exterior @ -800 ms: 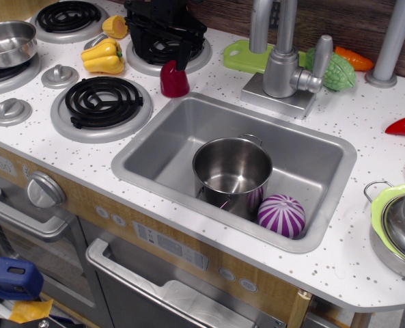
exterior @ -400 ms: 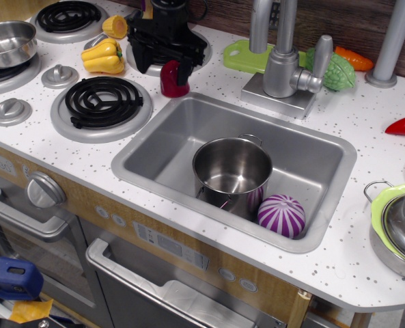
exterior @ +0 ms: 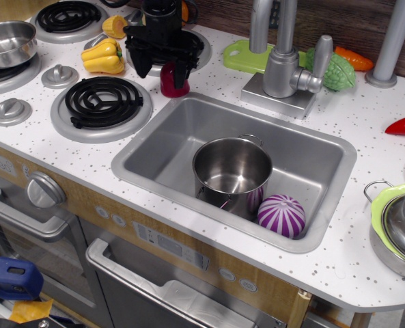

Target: Put sweet potato in pot which is in sink

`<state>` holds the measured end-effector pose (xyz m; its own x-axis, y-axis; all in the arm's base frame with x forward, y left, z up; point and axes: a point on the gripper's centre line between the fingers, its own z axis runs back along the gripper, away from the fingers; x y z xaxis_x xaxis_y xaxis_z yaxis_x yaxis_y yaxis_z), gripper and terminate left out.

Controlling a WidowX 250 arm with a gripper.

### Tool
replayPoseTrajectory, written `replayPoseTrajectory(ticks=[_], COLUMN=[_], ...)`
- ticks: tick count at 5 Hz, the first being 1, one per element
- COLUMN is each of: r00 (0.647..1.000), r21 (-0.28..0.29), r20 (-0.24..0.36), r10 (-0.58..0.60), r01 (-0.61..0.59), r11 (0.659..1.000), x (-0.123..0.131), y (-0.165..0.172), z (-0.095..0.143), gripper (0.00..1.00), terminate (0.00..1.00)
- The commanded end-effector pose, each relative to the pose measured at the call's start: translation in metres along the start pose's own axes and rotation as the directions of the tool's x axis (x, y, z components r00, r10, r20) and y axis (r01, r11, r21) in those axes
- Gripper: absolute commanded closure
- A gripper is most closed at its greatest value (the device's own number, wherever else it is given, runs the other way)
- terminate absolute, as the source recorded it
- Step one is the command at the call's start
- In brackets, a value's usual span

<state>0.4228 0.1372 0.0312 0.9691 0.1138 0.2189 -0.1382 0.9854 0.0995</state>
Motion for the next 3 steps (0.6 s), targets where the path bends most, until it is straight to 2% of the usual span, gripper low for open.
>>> replayPoseTrajectory(ticks=[1, 2, 3], r00=[0.998, 0.997, 0.995], r21=[-0.01, -0.025, -0.069], r20=[0.064, 0.076, 0.092], r10=[-0.001, -0.007, 0.032], r01=[0.001, 0.009, -0.026], r11=[1.0, 1.0, 0.997], x=[0.018, 0.0261, 0.0276], y=[0.0125, 0.0099, 0.0074], z=[0.0102, 0.0097, 0.0046], gripper=[0.0, 0.0, 1.0], terminate=[0.0, 0.0, 0.0])
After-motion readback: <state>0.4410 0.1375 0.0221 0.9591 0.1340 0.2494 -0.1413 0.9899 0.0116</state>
